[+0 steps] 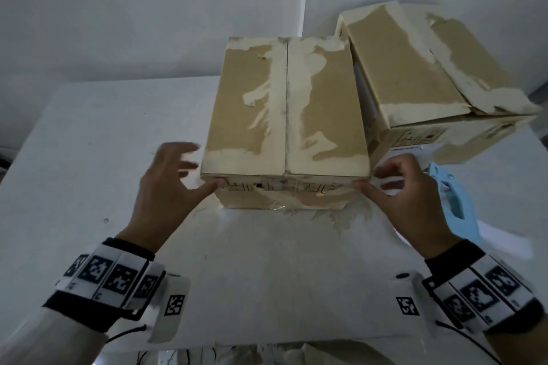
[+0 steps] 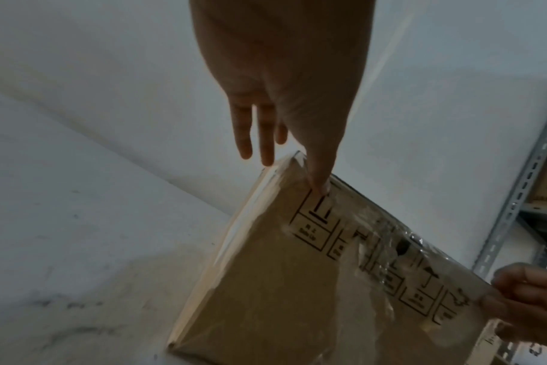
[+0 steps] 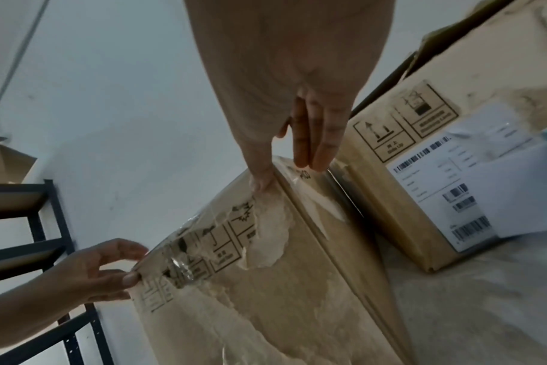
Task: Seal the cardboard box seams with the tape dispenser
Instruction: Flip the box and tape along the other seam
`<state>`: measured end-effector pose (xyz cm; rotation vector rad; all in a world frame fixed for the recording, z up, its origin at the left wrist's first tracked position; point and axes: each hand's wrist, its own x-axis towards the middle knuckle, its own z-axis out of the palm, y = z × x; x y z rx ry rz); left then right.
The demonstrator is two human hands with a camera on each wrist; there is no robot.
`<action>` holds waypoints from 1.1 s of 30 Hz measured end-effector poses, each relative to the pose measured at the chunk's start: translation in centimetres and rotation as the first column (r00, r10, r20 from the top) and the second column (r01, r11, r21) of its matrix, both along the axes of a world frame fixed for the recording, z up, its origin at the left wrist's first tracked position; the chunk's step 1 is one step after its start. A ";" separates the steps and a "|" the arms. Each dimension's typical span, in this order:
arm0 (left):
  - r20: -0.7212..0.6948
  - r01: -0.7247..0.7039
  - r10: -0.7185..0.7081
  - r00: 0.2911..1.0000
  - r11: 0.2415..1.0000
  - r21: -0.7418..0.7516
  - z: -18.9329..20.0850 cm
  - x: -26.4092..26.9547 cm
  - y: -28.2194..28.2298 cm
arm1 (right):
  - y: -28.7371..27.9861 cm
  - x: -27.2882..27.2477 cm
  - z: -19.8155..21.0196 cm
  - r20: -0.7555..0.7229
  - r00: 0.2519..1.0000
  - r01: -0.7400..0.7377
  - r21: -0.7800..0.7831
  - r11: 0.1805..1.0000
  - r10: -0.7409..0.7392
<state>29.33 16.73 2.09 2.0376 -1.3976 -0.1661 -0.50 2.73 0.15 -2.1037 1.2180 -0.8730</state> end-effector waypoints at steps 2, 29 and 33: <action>-0.066 -0.155 0.159 0.985 0.985 0.070 0.0 -0.4 0.0 | 0.3 0.1 -0.4 -0.081 0.997 -0.016 -0.085 0.996 0.009; 0.011 0.217 -0.217 0.976 0.976 0.025 0.5 3.2 -1.0 | -4.2 0.5 -0.2 -0.289 0.884 -0.458 -0.369 0.809 0.368; -0.073 0.258 -0.257 0.964 0.966 0.003 0.7 3.9 -2.2 | -4.3 1.0 -0.2 -0.311 0.880 -0.463 -0.385 0.799 0.360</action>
